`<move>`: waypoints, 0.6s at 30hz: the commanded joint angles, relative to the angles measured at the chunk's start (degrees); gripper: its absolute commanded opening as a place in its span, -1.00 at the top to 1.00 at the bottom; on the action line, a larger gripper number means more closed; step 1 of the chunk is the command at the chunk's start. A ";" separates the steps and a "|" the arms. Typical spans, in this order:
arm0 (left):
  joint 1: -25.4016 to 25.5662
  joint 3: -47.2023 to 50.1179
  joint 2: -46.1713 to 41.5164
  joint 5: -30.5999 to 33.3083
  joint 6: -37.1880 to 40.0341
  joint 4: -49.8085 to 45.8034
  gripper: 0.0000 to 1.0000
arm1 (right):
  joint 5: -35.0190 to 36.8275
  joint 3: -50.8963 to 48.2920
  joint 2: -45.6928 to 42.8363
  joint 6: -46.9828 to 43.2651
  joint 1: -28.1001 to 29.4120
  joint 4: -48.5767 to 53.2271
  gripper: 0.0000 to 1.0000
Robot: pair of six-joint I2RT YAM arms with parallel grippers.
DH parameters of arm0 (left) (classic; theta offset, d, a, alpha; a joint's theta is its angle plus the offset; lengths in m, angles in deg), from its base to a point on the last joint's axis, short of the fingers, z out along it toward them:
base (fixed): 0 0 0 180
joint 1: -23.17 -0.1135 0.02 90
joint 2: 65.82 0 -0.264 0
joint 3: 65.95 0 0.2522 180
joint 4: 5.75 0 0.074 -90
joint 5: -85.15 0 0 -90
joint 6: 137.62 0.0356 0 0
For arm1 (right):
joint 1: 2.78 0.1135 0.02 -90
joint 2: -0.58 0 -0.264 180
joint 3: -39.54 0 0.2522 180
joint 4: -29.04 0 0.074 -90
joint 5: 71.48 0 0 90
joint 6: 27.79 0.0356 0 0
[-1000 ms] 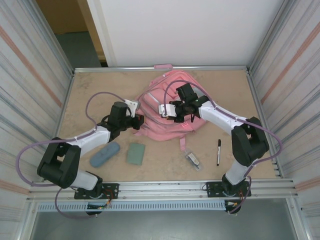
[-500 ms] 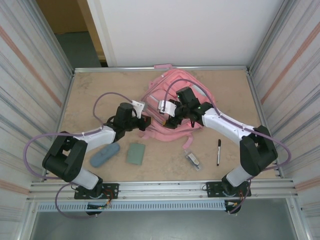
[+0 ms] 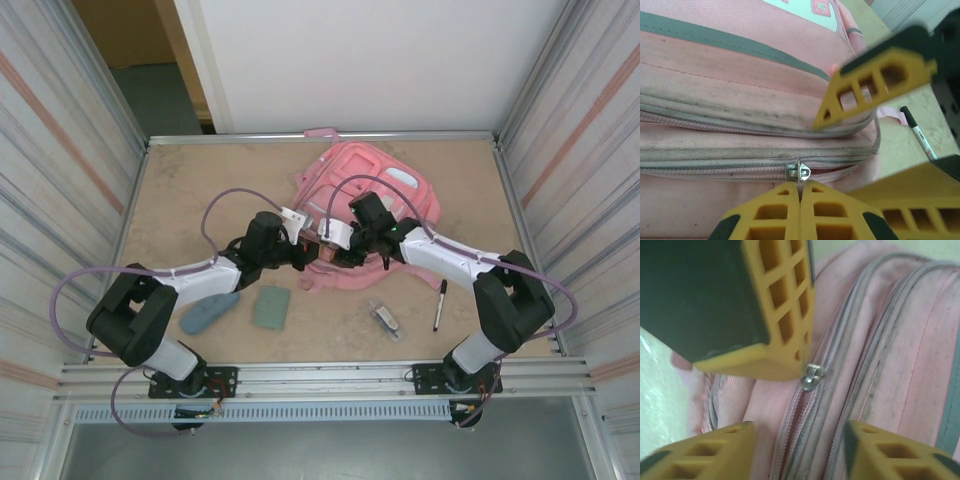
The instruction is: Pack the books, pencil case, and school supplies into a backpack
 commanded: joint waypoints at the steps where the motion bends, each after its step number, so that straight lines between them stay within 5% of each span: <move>1: -0.19 -0.98 -2.40 0.52 0.60 2.10 1.00 | 8.81 -1.29 -0.08 -4.94 2.92 1.76 0.39; 7: -3.07 0.12 -4.30 7.35 1.92 -2.23 1.00 | 15.76 -5.33 -3.11 -9.49 7.18 -2.98 1.00; 10: -6.63 1.25 -4.94 13.27 0.59 -3.93 1.00 | 13.42 -6.00 -6.02 -10.79 7.78 -1.31 1.00; 18: -21.90 -0.36 -0.06 11.83 -5.36 -6.85 1.00 | 16.44 -5.14 -7.73 -18.08 7.80 4.97 1.00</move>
